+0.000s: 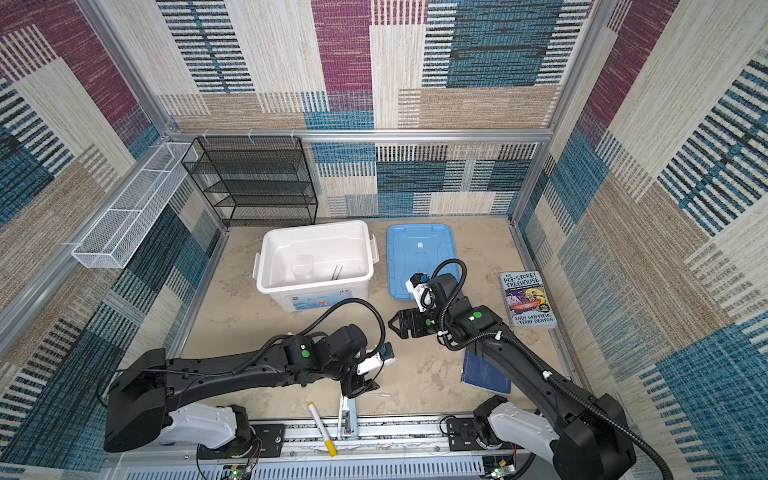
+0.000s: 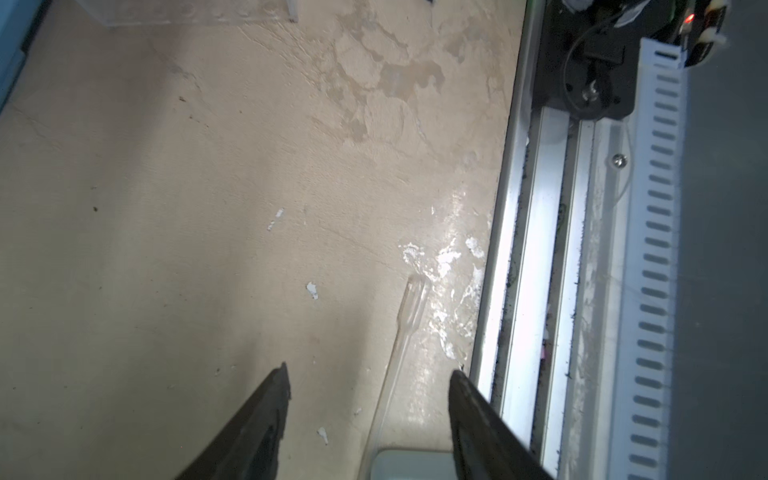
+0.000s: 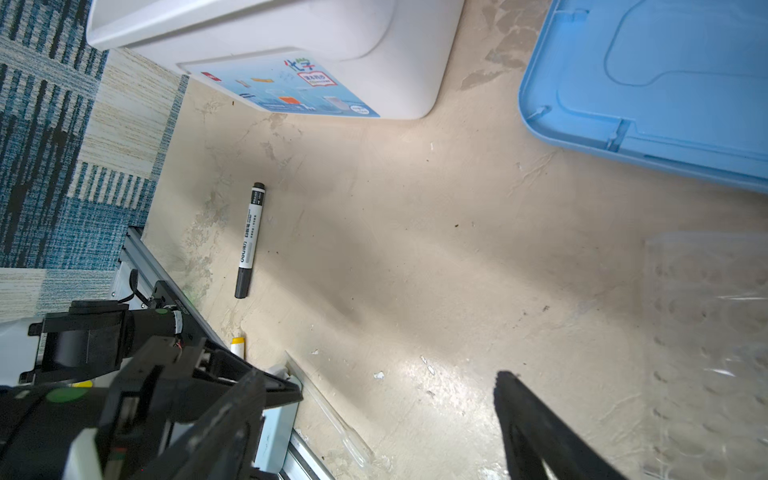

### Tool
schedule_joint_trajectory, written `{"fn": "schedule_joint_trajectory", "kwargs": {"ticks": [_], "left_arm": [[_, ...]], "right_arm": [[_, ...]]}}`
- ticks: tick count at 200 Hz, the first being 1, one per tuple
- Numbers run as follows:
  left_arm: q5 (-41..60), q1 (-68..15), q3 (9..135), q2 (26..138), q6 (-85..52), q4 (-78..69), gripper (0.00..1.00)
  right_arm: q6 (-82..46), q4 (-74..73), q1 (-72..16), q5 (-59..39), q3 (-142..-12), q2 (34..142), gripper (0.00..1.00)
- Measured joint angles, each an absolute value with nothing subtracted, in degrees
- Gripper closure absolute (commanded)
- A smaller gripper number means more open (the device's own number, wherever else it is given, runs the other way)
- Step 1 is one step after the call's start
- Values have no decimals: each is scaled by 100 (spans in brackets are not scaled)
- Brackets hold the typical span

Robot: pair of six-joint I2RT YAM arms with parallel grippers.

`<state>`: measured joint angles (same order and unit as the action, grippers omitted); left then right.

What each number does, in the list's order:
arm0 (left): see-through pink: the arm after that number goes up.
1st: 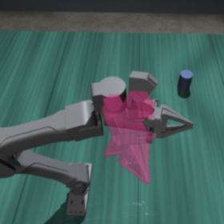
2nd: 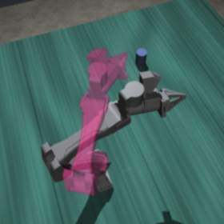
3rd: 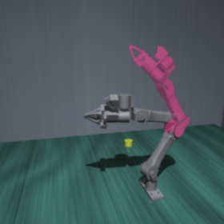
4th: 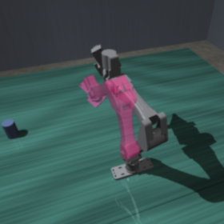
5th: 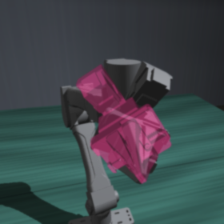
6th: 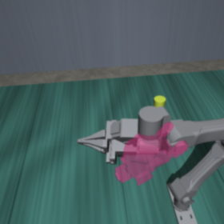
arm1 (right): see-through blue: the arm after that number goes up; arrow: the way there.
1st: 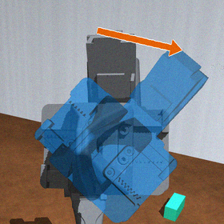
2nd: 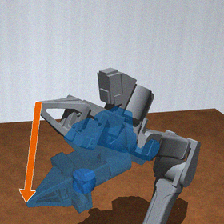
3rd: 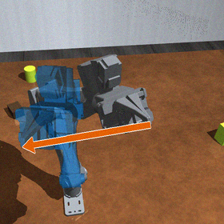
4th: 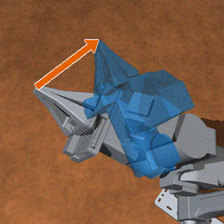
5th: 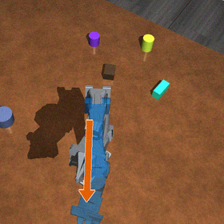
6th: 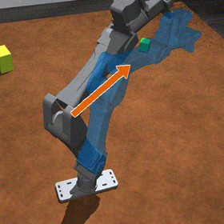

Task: Organize the chemistry lab equipment
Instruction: 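Move the left gripper out of the bin toward the table edge nearest robot, then close the left gripper on a second clear pipette near the rail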

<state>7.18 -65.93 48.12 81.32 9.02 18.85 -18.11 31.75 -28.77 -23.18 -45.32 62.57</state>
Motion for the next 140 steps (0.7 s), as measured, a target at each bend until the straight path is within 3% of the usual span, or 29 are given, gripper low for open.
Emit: {"fn": "schedule_joint_trajectory", "kwargs": {"ticks": [140], "left_arm": [[342, -7105, 4862, 9201, 1092, 1511, 57]], "right_arm": [[-1656, 3114, -2670, -2084, -4657, 6755, 12]]}}
